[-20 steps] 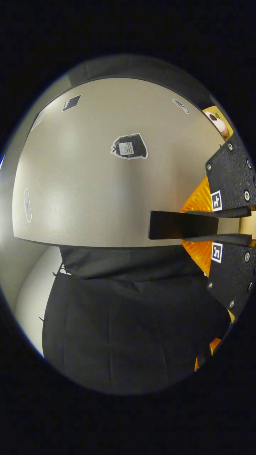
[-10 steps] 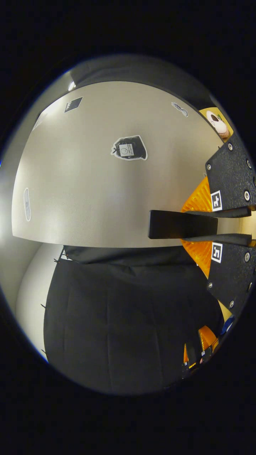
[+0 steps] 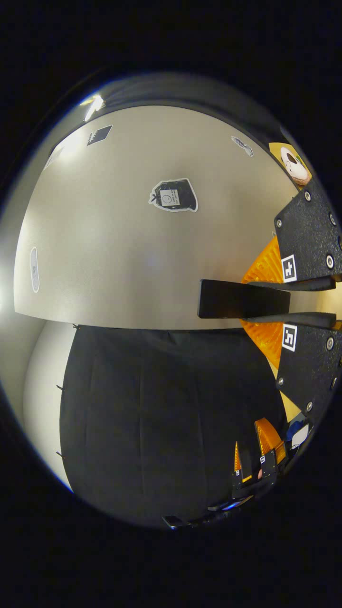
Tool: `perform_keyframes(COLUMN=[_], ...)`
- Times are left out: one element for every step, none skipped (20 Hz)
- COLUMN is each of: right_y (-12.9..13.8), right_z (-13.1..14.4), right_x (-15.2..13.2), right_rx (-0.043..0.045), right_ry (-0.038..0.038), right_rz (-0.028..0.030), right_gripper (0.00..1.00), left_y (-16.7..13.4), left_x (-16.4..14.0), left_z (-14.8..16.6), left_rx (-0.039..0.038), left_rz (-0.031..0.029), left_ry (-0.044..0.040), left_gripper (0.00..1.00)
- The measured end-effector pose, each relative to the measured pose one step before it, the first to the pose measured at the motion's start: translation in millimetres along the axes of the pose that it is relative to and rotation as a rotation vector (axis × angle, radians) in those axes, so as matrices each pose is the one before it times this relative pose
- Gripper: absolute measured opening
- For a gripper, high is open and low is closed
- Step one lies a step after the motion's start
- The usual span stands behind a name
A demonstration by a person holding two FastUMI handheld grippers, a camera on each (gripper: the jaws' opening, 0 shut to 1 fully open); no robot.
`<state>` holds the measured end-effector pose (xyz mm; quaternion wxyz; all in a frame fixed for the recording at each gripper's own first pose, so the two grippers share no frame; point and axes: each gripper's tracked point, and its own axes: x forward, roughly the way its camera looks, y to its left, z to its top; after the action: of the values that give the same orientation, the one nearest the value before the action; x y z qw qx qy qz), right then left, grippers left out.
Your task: Open the cabinet door with the right hand, grasp the bottle in the cabinet with the left hand and place it on the coaster, then close the cabinet door with the right hand.
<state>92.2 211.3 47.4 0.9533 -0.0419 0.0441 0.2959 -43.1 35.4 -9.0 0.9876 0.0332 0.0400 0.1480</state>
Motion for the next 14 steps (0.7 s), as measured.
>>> perform_keyframes(right_y=[0.08, 0.17, 1.28, -0.25, -0.58, -0.57, -0.34, -0.8, -0.65, -0.66, 0.14, -0.49, -1.01, -0.06], right_z=[-0.59, 0.47, -0.11, -0.45, -0.74, -0.48, -0.66, -0.88, -0.54, -0.49, -0.8, 0.01, -0.88, -0.24], right_x=[-1.87, -1.39, -2.11, -0.72, -1.03, -1.41, -1.55, -0.51, -0.95, -1.68, -1.66, -1.97, -1.02, -2.57], right_rx=[-0.0023, -0.00457, -0.00325, -0.00581, -0.00424, -0.00109, -0.00094, -0.00168, -0.00104, 0.00029, -0.00172, -0.00512, -0.00459, -0.00054], right_ry=[0.00148, 0.00237, 0.00353, 0.00437, 0.00308, 0.00275, 0.00058, -0.00011, -0.00049, 0.00269, 0.0036, 0.0027, 0.00157, 0.00191], right_rz=[0.01741, 0.01607, 0.01525, 0.01285, 0.0137, 0.01431, 0.01477, 0.01289, 0.01179, 0.01222, 0.01122, 0.01113, 0.01198, 0.01321], right_gripper=[0.18, 0.18, 0.18, 0.18, 0.18, 0.18, 0.18, 0.17, 0.18, 0.18, 0.18, 0.18, 0.18, 0.18], left_y=[-4.68, -6.22, -5.82, -4.18, -4.95, -6.61, -6.8, -5.37, -5.02, -5.95, -4.0, -6.26, -5.95, -6.15], left_x=[-3.72, -1.69, -2.74, -5.43, -3.33, -3.68, -3.41, -7.46, -3.86, -3.59, -0.4, -0.57, -3.37, -8.04], left_z=[3.65, 2.72, 1.3, -0.32, 0.99, 1.96, 3.1, 1.42, 0.36, 0.23, 1.96, 1.27, 2.35, 3.17], left_rx=[0.00592, 0.00307, 0.0027, 0.00625, 0.00832, -0.00017, -0.01032, -0.01205, -0.0061, -0.00209, -0.00151, 0.00062, 0.00027, -0.00024], left_rz=[0.00711, 0.00207, -0.00099, 0.00397, 0.00576, 0.00415, -0.00047, 0.00096, 0.00141, 0.0029, 0.00253, 0.00357, 0.00286, 0.0011], left_ry=[-0.00528, -0.00645, -0.0034, 0.00067, 0.00372, -0.0028, -0.00343, -0.00224, 0.00394, 0.00226, -0.00147, -0.00262, -0.00431, -0.00617], left_gripper=[1.0, 1.0, 1.0, 1.0, 1.0, 1.0, 1.0, 1.0, 1.0, 1.0, 1.0, 0.94, 0.94, 0.94])
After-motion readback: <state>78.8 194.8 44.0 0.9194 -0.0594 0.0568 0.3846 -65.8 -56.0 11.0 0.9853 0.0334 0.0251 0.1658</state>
